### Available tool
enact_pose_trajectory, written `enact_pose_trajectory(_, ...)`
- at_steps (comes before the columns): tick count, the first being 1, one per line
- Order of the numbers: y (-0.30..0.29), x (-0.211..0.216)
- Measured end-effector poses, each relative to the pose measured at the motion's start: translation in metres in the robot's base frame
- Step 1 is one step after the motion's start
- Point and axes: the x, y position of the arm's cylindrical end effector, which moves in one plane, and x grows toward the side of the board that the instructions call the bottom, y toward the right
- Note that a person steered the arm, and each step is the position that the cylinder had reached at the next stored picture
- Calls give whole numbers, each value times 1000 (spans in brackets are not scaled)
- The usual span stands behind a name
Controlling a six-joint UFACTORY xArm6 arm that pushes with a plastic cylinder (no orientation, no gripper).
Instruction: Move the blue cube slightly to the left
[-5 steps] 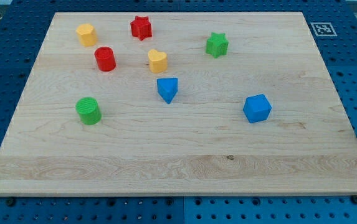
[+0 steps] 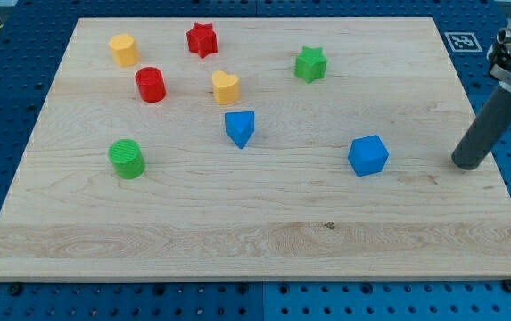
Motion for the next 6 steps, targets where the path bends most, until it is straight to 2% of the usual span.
enact_pose_trajectory(3,-42,14)
enact_pose_trajectory(6,-112,13)
